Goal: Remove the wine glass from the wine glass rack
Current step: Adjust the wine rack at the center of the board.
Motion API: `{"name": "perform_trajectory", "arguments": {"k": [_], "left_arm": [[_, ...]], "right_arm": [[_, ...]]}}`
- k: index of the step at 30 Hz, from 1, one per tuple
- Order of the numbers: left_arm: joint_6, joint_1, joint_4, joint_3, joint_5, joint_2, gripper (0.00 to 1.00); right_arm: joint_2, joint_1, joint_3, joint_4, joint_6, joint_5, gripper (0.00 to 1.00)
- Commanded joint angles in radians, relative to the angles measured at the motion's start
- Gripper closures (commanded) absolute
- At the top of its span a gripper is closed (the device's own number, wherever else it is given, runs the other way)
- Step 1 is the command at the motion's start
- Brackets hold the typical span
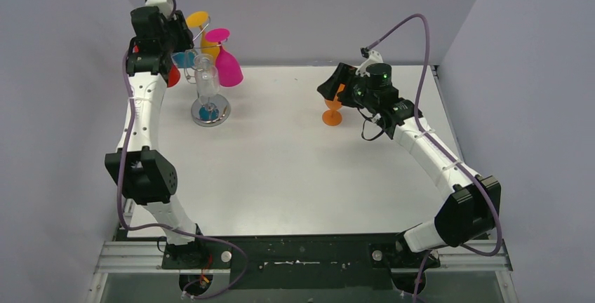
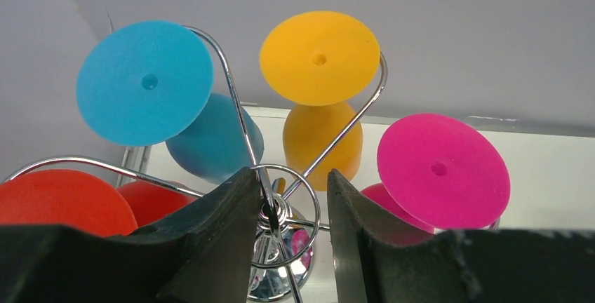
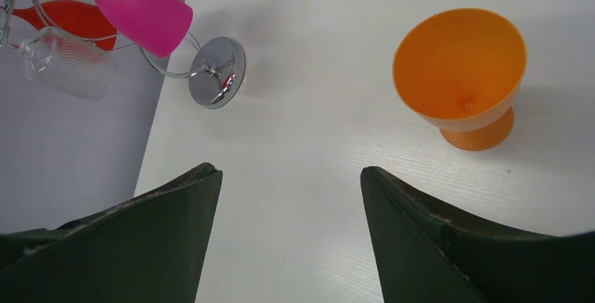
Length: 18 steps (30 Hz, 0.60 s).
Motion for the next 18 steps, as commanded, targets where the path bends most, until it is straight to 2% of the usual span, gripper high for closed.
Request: {"name": "perform_trajectory", "arguments": {"k": [1,2,10,18], "left_arm": [[0.046,-0.007,0.053,0.007,0.0,0.02,0.64],[0.048,-0.008,0.055,0.003,0.0,0.02,0.66],[0.075,-0.009,0.074,-0.019,0.001,0.02,0.69],[0.095,-0.013,0.084,-0.083,-0.003,-0.009,0.9]], "right_arm": [[0.002,-0.012,0.049,0.041,-0.002,-0.009,0.26],[0.002,-0.013,0.05,0.041,-0.002,-0.009,0.26],[0.002,-0.017,0.049,0.037,0.0,-0.013,0.26],[0.002,-0.019,0.051,0.036,0.005,-0.016,0.26]]}}
